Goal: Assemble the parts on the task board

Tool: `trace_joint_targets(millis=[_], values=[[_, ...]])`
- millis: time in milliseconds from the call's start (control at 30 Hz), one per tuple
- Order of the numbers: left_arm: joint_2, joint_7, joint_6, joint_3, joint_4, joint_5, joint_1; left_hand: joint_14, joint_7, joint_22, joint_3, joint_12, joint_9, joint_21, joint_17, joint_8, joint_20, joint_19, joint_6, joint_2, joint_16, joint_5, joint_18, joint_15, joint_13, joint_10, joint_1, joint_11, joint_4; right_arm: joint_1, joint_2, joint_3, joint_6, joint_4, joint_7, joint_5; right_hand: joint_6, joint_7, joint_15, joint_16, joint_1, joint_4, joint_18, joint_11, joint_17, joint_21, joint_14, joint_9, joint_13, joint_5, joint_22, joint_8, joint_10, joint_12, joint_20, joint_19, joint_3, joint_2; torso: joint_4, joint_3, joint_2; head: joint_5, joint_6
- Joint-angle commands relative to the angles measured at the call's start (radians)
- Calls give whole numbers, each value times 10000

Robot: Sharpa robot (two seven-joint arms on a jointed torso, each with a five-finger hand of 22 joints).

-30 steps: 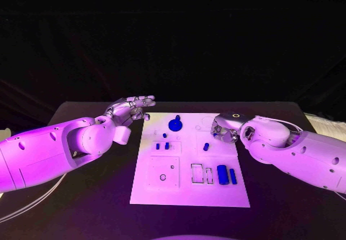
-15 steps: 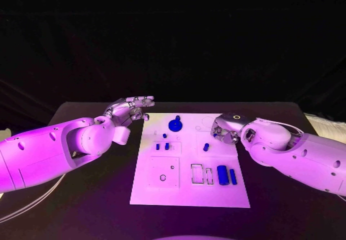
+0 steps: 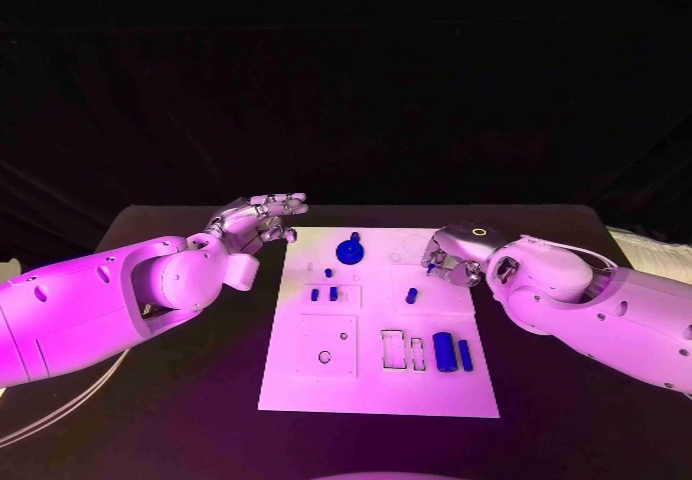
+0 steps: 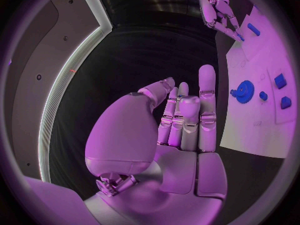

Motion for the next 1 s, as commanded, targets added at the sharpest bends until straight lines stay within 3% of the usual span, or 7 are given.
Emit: trace_joint_targets(millis=[33, 300, 500, 767, 900, 1000], values=[[0, 24, 123, 3, -5, -10, 1, -70, 26, -19, -2, 68, -10, -41, -16, 60, 7, -54, -95, -29, -43, 10, 188, 38, -11, -85, 83, 37, -52, 16, -93, 28, -328, 188, 55, 59, 34, 69, -29, 42, -63, -51, 75, -29, 1219, 51, 794, 117, -19, 28, 328, 43, 1, -73, -54, 44, 18, 7, -7, -3, 3, -7, 0], [1, 10, 156, 1, -13, -10, 0, -74, 32, -22, -10, 73, -11, -44, -25, 60, 10, -55, -109, -29, -44, 9, 187, 42, -13, -103, 74, 42, -53, 38, -324, 103, -515, 732, 95, 241, 36, 74, -26, 48, -71, -60, 73, -24, 1227, 57, 796, 121, -20, 28, 337, 42, 2, -78, -53, 49, 18, -5, 3, -7, 3, -23, 12], [-6, 13, 165, -1, -7, -10, -5, -74, 32, -22, -10, 73, -11, -44, -25, 60, 10, -55, -109, -29, -44, 9, 187, 42, -13, -103, 74, 42, -53, 38, -422, 149, -674, 1735, 186, 440, 41, 93, -20, 51, -60, -99, 72, -11, 1230, 59, 795, 131, -23, 31, 339, 39, 9, -88, -48, 50, 36, -21, 1, -3, 11, 72, 5], [32, 14, 189, -3, 32, -10, -10, -78, 35, -24, -14, 78, -11, -47, -33, 60, 12, -55, -119, -28, -45, 9, 186, 45, -14, -114, 72, 45, -56, -62, -41, 155, -604, 2521, 329, 552, 37, 122, -9, 43, -41, -156, 75, 8, 1218, 50, 792, 144, -29, 34, 326, 27, 10, -103, -41, 45, 74, -28, 18, -28, 0, 361, -153], [51, 14, 193, -3, 67, -10, -11, -80, 36, -25, -16, 80, -11, -48, -37, 61, 13, -56, -123, -28, -46, 8, 186, 46, -14, -119, 70, 47, -57, -264, 282, 142, -513, 2580, 411, 567, 33, 131, -6, 43, -36, -173, 77, 13, 1217, 47, 791, 147, -31, 35, 321, 22, 7, -108, -38, 43, 86, -28, 15, -45, 6, 547, -223], [62, 15, 193, -3, 94, -10, -11, -81, 37, -26, -18, 83, -11, -49, -40, 61, 14, -56, -126, -27, -46, 8, 186, 47, -14, -122, 68, 48, -58, -438, 552, 109, -452, 2452, 481, 570, 29, 139, -2, 40, -32, -188, 77, 19, 1214, 45, 790, 149, -33, 36, 318, 17, 2, -112, -36, 41, 96, -28, 13, -29, 6, 681, -280]])
